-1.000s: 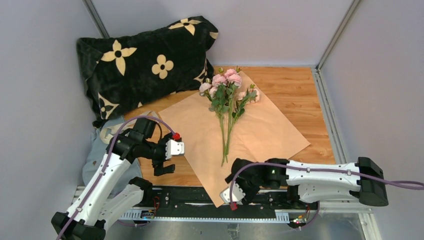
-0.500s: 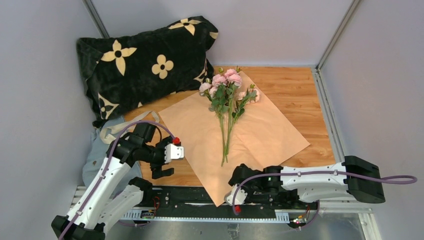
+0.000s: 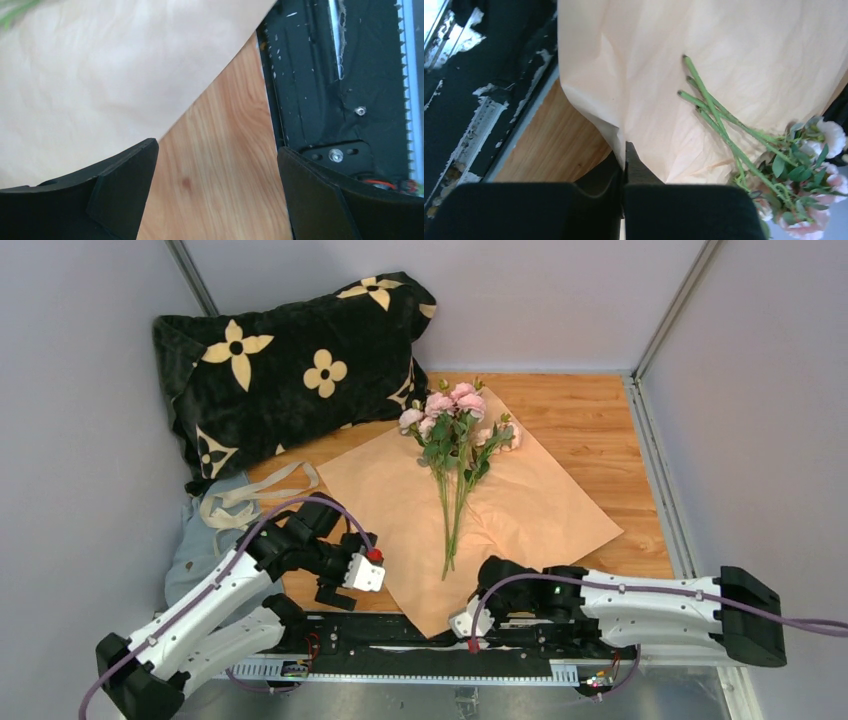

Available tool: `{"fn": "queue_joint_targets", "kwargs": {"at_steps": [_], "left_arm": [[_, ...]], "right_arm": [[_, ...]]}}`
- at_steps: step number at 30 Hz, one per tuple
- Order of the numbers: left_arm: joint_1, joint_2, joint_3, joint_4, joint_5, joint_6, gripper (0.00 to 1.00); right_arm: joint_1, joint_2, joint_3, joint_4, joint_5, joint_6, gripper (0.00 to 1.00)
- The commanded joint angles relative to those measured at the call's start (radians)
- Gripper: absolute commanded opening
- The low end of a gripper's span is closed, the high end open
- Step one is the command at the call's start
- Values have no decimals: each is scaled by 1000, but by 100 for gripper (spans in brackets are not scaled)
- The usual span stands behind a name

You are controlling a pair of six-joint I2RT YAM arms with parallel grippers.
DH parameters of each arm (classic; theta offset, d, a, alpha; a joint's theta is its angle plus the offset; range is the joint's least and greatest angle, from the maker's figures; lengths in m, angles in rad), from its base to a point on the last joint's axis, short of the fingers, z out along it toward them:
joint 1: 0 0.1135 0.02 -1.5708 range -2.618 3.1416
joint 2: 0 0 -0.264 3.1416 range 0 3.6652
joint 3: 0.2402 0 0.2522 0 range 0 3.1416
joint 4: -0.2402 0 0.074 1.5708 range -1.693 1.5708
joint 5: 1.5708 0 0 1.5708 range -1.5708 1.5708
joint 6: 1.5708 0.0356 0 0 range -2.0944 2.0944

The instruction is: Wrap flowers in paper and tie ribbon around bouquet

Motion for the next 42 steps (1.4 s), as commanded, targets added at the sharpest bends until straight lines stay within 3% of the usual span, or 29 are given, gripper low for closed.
{"fn": "queue_joint_targets", "kwargs": {"at_steps": [1, 4, 8, 11, 14, 18, 22, 24, 28, 29, 31, 34, 38, 40, 42], "left_arm": [[-165, 35, -97, 299, -48, 73, 100], [-212, 78, -155, 524, -39, 108, 100], [-244, 183, -188, 711, 28, 64, 100], [-255, 319, -125, 670, 93, -33, 100], [-291, 429, -63, 584, 125, -3, 100], [-298, 458, -96, 599, 221, 54, 100], [-329, 440, -116, 582, 215, 68, 100], [-339, 419, -119, 607, 201, 8, 100], [-356, 393, -166, 932, 36, -458, 99], [-357, 406, -154, 955, 17, -524, 96], [-356, 410, -144, 960, 9, -599, 79], [-356, 363, -173, 947, 40, -596, 45], [-357, 375, -160, 946, 51, -645, 16], [-356, 375, -156, 952, 56, -657, 0], [-357, 374, -144, 941, 30, -660, 0]], "right_arm": [[-139, -67, 8, -11, -231, 105, 0], [-259, -61, 26, -9, -346, 134, 0], [-313, -61, 6, 11, -364, 167, 0], [-361, -73, -16, 44, -383, 194, 0], [-413, -74, -10, 62, -423, 220, 0], [-450, -88, -14, 81, -436, 239, 0], [-466, -100, -26, 91, -426, 237, 0], [-468, -90, -23, 92, -425, 236, 0], [-468, -72, -13, 88, -428, 233, 0], [-468, -72, -13, 86, -429, 230, 0], [-468, -77, -16, 84, -430, 226, 0], [-468, -79, -18, 83, -433, 221, 0], [-468, -68, -6, 66, -425, 219, 3], [-468, -60, 8, 35, -423, 210, 8], [-468, -55, 50, -38, -427, 194, 25]]}}
